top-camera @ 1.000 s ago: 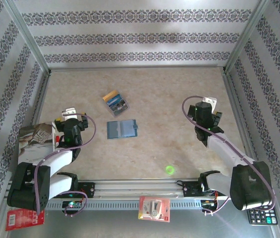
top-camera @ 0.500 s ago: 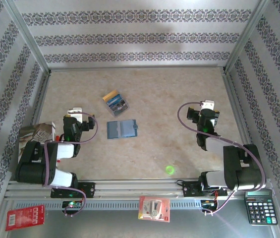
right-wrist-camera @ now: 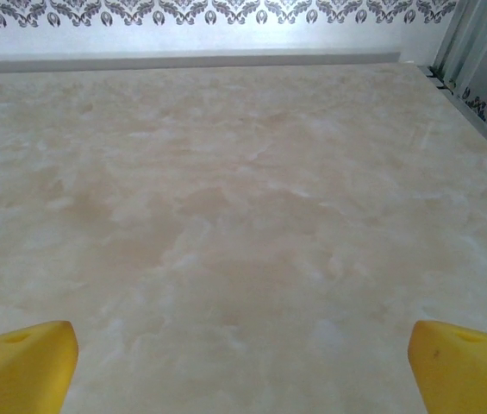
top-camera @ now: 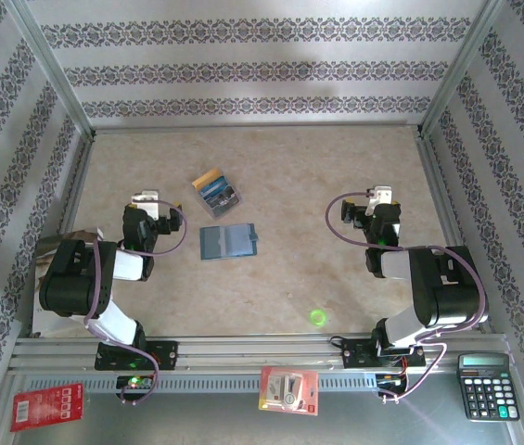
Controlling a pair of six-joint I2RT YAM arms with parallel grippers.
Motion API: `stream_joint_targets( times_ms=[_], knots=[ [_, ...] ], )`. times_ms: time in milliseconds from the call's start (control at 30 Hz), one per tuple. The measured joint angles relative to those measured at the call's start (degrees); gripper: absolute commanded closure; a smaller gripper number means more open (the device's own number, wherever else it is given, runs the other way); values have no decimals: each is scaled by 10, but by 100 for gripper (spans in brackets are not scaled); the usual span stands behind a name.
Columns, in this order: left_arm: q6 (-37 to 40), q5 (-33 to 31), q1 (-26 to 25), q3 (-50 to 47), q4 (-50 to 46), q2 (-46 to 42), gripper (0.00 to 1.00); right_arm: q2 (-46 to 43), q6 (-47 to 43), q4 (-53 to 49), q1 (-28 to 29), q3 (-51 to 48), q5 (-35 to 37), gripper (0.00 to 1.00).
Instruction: Take the credit cards out of the card holder
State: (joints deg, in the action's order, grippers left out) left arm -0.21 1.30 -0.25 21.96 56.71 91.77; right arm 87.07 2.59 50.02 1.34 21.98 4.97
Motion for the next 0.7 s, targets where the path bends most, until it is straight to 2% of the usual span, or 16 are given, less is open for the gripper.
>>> stream_joint_targets(
  times_ms=[700],
  knots=[
    [0,11,0,2,-34,0,0,0,0,0,0,0,-2,2]
  ],
)
